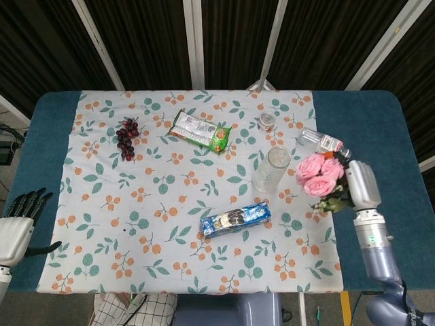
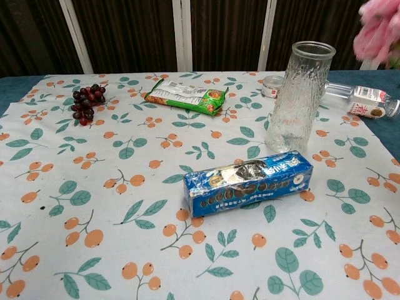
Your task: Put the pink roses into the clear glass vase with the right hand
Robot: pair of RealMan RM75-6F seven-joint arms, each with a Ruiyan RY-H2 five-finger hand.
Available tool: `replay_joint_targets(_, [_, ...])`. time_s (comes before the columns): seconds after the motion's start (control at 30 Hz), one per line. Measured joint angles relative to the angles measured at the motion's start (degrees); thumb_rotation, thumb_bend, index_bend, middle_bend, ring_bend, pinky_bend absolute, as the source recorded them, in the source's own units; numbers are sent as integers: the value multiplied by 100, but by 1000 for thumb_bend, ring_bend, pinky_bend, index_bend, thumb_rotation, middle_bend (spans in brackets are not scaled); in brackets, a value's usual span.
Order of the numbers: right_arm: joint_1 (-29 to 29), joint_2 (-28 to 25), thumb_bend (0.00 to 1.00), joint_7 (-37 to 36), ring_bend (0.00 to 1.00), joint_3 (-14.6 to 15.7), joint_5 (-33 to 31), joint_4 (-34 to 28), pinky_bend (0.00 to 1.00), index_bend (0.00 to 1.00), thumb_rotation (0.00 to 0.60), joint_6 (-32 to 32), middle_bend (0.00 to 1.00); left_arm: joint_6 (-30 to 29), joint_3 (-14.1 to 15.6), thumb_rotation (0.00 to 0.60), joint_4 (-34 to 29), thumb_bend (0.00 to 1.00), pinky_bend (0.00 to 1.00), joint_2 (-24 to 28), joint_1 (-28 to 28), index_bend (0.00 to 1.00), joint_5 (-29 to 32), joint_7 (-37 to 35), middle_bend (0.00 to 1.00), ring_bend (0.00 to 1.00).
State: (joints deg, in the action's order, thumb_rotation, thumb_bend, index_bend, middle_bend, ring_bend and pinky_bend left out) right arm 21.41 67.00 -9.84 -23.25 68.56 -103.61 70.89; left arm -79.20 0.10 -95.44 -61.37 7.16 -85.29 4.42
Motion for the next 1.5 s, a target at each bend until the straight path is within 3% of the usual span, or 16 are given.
replay_joint_targets(0.33, [73,-257,325,-1386,574,-1754,-1487,-418,527,466,600,592,552,16,10,600,-29,0,0,-22,14,0,-16,27,0,0])
replay_joint_targets(0.47, [291,-68,324,-2063,565,-2446,-2021,-444,527,461,600,807,552,39,18,600,-34,0,0,-23,23,0,-17,36,0,0])
replay_joint_targets(0.57, [557,232,324,-2394,549,-2736,-2241,-354,527,439,600,932,552,62,16,600,-36,0,0,-24,30,0,10,33,0,0])
replay_joint_targets(0.83, [1189,927,324,-2584,548,-2719,-2299,-23,527,437,600,949,552,180,12,600,-71,0,0,0,63,0,108,5,0,0])
replay_joint_targets(1.07, [1818,1545,324,-2488,547,-2652,-2357,658,527,437,600,933,551,231,18,600,-99,0,0,25,69,0,174,2,0,0])
replay_joint_targets(1.5, [2273,2344,324,-2555,547,-2472,-2415,1562,527,437,600,760,551,370,10,600,-167,0,0,85,91,0,347,-42,0,0])
